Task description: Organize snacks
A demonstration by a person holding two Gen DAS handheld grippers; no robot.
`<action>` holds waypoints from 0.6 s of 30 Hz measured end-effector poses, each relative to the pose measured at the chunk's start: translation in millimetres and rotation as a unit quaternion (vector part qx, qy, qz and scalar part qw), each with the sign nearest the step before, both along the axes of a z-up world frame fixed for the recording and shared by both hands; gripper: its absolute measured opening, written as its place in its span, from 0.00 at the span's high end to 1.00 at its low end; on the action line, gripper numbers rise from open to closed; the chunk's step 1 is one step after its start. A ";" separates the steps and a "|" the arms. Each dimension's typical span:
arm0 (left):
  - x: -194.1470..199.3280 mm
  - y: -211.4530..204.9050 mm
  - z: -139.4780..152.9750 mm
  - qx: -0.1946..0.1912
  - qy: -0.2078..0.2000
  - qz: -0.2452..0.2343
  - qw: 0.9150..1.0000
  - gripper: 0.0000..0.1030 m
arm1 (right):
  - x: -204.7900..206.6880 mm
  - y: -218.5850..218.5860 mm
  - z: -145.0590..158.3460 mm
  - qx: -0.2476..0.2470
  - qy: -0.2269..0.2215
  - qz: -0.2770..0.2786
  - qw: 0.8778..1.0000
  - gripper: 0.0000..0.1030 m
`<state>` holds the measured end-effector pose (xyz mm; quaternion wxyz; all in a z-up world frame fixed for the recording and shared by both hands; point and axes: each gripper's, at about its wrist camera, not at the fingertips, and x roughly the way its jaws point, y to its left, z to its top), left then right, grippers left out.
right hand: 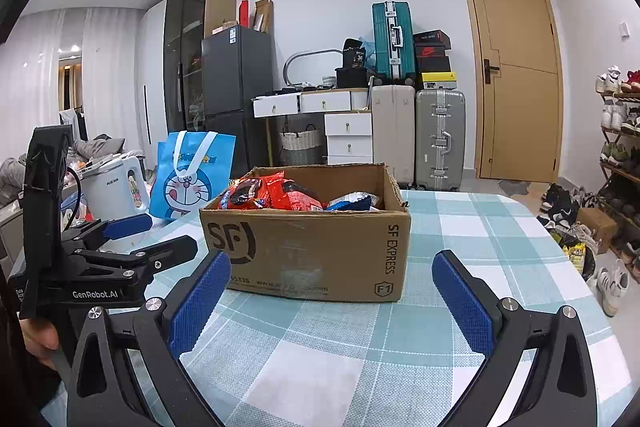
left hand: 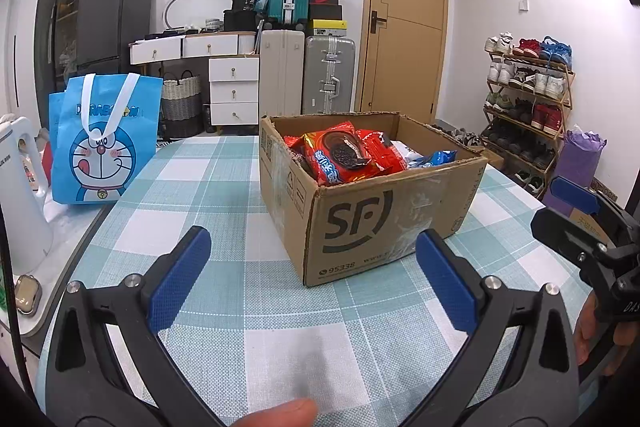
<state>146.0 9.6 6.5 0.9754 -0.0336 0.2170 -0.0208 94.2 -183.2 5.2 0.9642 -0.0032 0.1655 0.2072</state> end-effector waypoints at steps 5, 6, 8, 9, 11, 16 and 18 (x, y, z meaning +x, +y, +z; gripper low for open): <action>-0.8 -0.2 0.2 0.000 0.000 0.000 1.000 0.01 | 0.1 0.1 0.0 0.001 0.000 0.000 1.000 0.00; 0.0 0.1 -0.2 0.000 0.000 0.000 1.000 0.01 | 0.0 0.1 0.0 0.001 0.000 0.000 1.000 0.00; 0.0 0.0 -0.2 0.000 0.000 0.000 1.000 0.01 | 0.0 0.1 0.0 0.000 0.000 0.000 1.000 0.00; 0.1 -0.1 -0.3 0.000 0.000 -0.001 1.000 0.01 | 0.0 0.0 0.1 0.000 0.000 0.000 1.000 0.00; -0.9 -0.3 0.0 0.000 0.000 0.000 1.000 0.01 | 0.1 0.2 0.1 0.000 0.000 0.000 1.000 0.00; -1.0 -0.3 -0.4 0.000 0.001 0.000 1.000 0.01 | 0.2 0.0 0.1 0.000 0.001 0.000 1.000 0.00; -0.4 0.0 -0.7 0.000 0.000 0.000 1.000 0.01 | 0.1 0.1 0.1 0.000 0.001 0.000 1.000 0.00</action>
